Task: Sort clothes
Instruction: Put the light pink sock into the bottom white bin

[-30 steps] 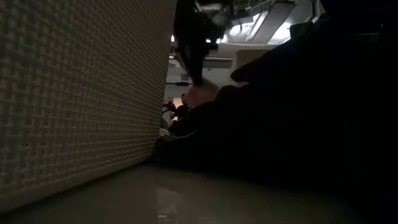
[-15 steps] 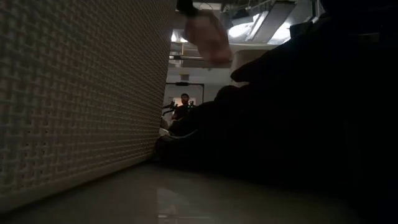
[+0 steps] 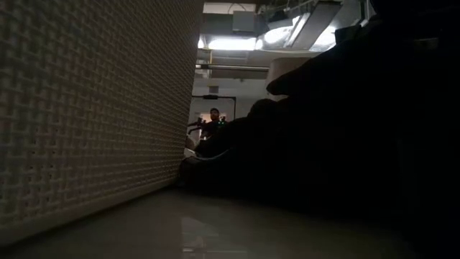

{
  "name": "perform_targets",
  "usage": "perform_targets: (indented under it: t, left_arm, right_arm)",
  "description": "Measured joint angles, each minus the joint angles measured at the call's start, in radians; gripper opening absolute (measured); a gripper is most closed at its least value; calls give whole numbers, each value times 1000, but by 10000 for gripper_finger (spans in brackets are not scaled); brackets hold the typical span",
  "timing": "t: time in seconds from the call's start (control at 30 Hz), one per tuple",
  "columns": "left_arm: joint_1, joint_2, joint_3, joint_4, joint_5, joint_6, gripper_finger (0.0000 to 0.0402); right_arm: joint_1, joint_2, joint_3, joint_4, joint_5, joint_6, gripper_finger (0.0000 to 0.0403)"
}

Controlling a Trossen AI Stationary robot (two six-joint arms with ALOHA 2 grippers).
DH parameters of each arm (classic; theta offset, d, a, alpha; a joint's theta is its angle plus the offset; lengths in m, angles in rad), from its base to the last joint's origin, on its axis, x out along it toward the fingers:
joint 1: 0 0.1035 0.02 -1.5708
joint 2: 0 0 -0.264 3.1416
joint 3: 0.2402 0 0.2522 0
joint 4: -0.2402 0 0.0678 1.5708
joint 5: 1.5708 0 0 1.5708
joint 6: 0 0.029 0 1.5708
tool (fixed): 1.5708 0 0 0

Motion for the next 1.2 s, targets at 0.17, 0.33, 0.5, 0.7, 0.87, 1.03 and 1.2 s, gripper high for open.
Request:
perform_targets:
  t: [0.17, 0.33, 0.5, 0.7, 0.87, 1.03, 1.2]
  left_arm:
    - [-119, -17, 0, 1, 3, -88, 8]
    - [-220, -14, -13, 5, 2, -197, 5]
    - [-295, -10, -75, 3, 3, -305, 6]
    - [-334, -10, -171, 9, -2, -477, 8]
    - [-338, -10, -270, 8, -1, -599, 6]
    - [-335, -10, -364, 11, -3, -701, 20]
    - [-319, -10, -420, 7, -2, -749, 35]
  right_arm:
    - [0, 0, 0, 0, 0, 0, 5]
    - [0, 0, 0, 0, -1, 0, 5]
    - [0, 0, 0, 0, -2, 0, 5]
    - [0, 0, 0, -3, -2, 5, 5]
    - [0, 0, 0, -3, -2, 9, 5]
    - [0, 0, 0, -3, -2, 10, 5]
    - [0, 0, 0, -3, -3, 19, 5]
